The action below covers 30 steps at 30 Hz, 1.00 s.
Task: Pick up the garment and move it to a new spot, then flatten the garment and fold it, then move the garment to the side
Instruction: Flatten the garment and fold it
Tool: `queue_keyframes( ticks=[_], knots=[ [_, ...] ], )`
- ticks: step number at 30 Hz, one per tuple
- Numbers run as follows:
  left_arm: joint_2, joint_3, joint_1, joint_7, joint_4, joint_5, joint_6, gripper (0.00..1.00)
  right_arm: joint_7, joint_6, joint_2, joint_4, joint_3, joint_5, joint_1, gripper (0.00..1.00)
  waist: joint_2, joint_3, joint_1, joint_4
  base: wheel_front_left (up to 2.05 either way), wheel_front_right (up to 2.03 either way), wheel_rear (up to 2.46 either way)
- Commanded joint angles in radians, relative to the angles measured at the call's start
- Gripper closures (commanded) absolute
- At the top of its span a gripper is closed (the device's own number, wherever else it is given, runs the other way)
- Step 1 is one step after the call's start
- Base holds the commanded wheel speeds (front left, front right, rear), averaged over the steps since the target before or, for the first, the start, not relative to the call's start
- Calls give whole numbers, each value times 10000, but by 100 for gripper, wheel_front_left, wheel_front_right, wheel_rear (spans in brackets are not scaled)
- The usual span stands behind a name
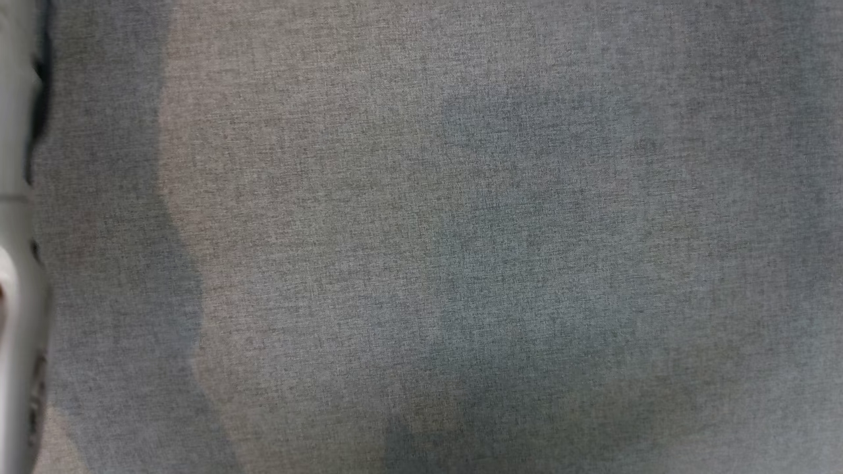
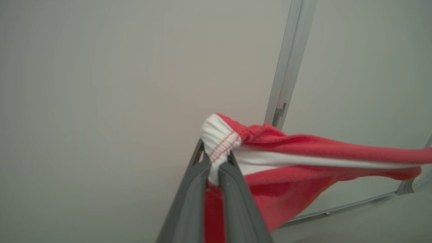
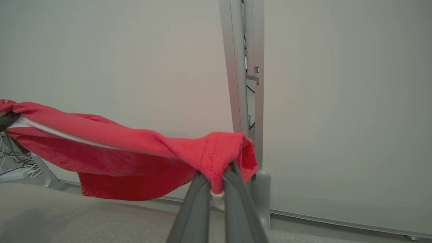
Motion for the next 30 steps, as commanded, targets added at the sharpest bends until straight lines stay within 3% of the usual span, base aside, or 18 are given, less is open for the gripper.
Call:
queue_keyframes(
  ticks=[1, 4, 10, 18, 21, 26, 30],
  knots=[
    [159, 33, 165, -76, 69, -132, 0, 100, -200, -49, -225, -67, 65, 153, 191, 100, 0, 28, -2, -16, 0, 0, 0],
    [176, -257, 1214, -123, 137, -489, -16, 100, -614, -50, -513, -363, 732, 844, 1455, 100, 0, 11, -2, -9, 0, 0, 0],
    [353, -1102, 4080, -97, -1241, -1595, -22, 100, -1336, -37, -1489, -1590, 1925, 1936, 4092, 100, 0, -746, -2, 62, 0, 0, 0],
    [551, -1629, 9340, -76, -4237, -2798, -16, 100, -1790, -27, -2606, -3790, 2264, 2903, 8582, 100, 0, -3249, -2, 77, 0, 0, 0],
    [833, -1618, 11908, -78, -5634, -2885, 519, 100, -1638, -29, -2938, -4533, 2059, 2878, 10464, 100, 0, -4280, -2, -141, 0, 0, 0],
    [1160, -1566, 15882, 83, -8367, -3400, 2002, 100, -1264, -43, -3407, -5523, 974, 2744, 13886, 100, 0, -5391, -2, -95, 0, 0, 0],
    [1150, -1785, 18127, 260, -10221, -3948, 2551, 100, -933, -63, -3026, -6689, -407, 2827, 16530, 100, 0, -5651, -2, 251, 0, 0, 0]
  ],
)
